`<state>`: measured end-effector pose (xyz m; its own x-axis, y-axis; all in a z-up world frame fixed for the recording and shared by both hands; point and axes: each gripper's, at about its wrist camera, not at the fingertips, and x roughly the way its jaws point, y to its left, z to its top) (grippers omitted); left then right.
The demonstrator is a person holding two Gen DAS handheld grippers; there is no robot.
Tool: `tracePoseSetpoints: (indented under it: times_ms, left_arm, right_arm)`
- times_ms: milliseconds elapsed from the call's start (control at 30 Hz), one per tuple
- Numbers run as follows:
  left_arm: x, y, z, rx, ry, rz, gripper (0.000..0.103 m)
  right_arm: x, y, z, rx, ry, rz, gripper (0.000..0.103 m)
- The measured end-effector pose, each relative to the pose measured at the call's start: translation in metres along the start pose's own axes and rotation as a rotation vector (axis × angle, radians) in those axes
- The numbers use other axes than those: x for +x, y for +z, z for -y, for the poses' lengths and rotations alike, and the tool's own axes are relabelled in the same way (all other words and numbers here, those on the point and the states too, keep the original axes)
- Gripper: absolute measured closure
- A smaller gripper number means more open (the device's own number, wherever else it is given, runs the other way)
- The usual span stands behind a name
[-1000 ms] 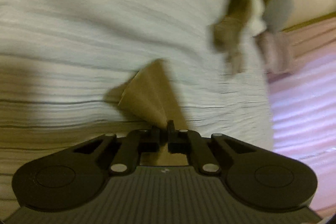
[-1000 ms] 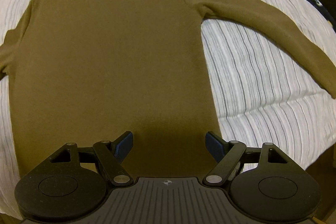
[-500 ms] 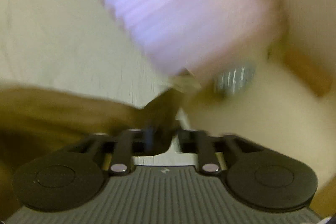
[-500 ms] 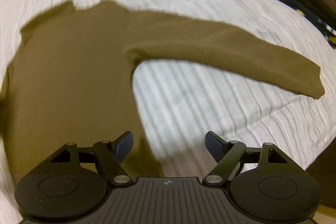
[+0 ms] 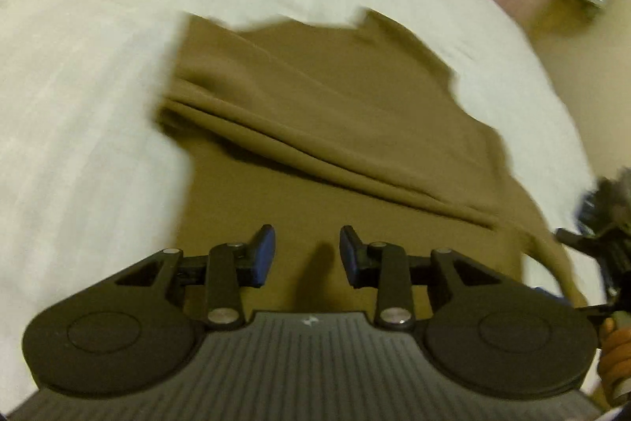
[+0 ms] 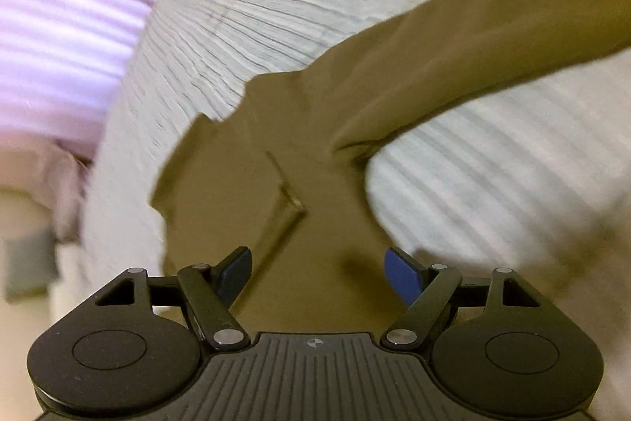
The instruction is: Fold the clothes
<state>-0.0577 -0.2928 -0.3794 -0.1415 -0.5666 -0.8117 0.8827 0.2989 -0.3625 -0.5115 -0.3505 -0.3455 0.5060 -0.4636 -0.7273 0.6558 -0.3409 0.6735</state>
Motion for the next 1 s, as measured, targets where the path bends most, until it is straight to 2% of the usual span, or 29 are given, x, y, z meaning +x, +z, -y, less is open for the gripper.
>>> tracePoseSetpoints:
  times_ms: [67, 133, 300, 333, 367, 400, 433, 533, 567, 633, 700, 767, 900, 933, 967, 1000]
  left_arm:
    - [-0.007, 0.002, -0.010, 0.006, 0.043, 0.024, 0.073]
    - [-0.007, 0.003, -0.014, 0.018, 0.069, 0.033, 0.071]
    - [-0.008, 0.006, -0.021, 0.038, 0.124, 0.049, 0.071]
    - [-0.007, 0.007, -0.023, 0.036, 0.128, 0.049, 0.071]
    - [-0.007, 0.008, -0.026, 0.034, 0.133, 0.052, 0.071]
    - [-0.007, 0.009, -0.027, 0.035, 0.142, 0.059, 0.071]
    - [-0.006, 0.010, -0.028, 0.038, 0.152, 0.067, 0.071]
    - [-0.007, 0.015, -0.027, 0.068, 0.172, 0.093, 0.069]
    - [-0.006, 0.017, -0.026, 0.086, 0.174, 0.101, 0.069]
    - [-0.001, 0.019, -0.022, 0.156, 0.171, 0.108, 0.071]
    - [0.006, 0.022, -0.016, 0.241, 0.162, 0.102, 0.072]
    - [0.008, 0.023, -0.009, 0.317, 0.148, 0.108, 0.076]
    - [0.012, 0.025, -0.003, 0.390, 0.133, 0.119, 0.076]
    - [0.013, 0.026, -0.003, 0.399, 0.132, 0.126, 0.084]
    - [0.012, 0.027, -0.003, 0.414, 0.126, 0.134, 0.098]
    - [0.010, 0.027, -0.002, 0.444, 0.120, 0.153, 0.098]
  right_arm:
    - [0.015, 0.006, -0.002, 0.030, 0.042, -0.011, 0.051]
    - [0.035, 0.012, -0.006, 0.050, 0.058, -0.031, 0.051]
    - [0.077, 0.018, -0.013, 0.050, 0.026, -0.045, 0.051]
    - [0.084, 0.019, -0.016, 0.039, 0.029, -0.047, 0.054]
    - [0.089, 0.020, -0.020, 0.017, 0.038, -0.048, 0.090]
    - [0.090, 0.021, -0.029, -0.028, 0.051, -0.039, 0.099]
    - [0.084, 0.020, -0.039, -0.079, 0.061, -0.002, 0.099]
    - [0.045, 0.012, -0.065, -0.256, 0.171, 0.194, 0.100]
    - [0.039, 0.011, -0.068, -0.287, 0.155, 0.229, 0.100]
    - [0.040, 0.014, -0.061, -0.286, 0.054, 0.233, 0.099]
    - [0.050, 0.021, -0.042, -0.197, -0.029, 0.191, 0.099]
    - [0.059, 0.027, -0.027, -0.120, -0.037, 0.162, 0.099]
    - [0.061, 0.024, -0.023, -0.123, -0.046, 0.160, 0.099]
    - [0.061, 0.024, -0.023, -0.129, -0.050, 0.159, 0.099]
    - [0.061, 0.023, -0.023, -0.135, -0.055, 0.158, 0.099]
    - [0.060, 0.022, -0.023, -0.138, -0.057, 0.158, 0.099]
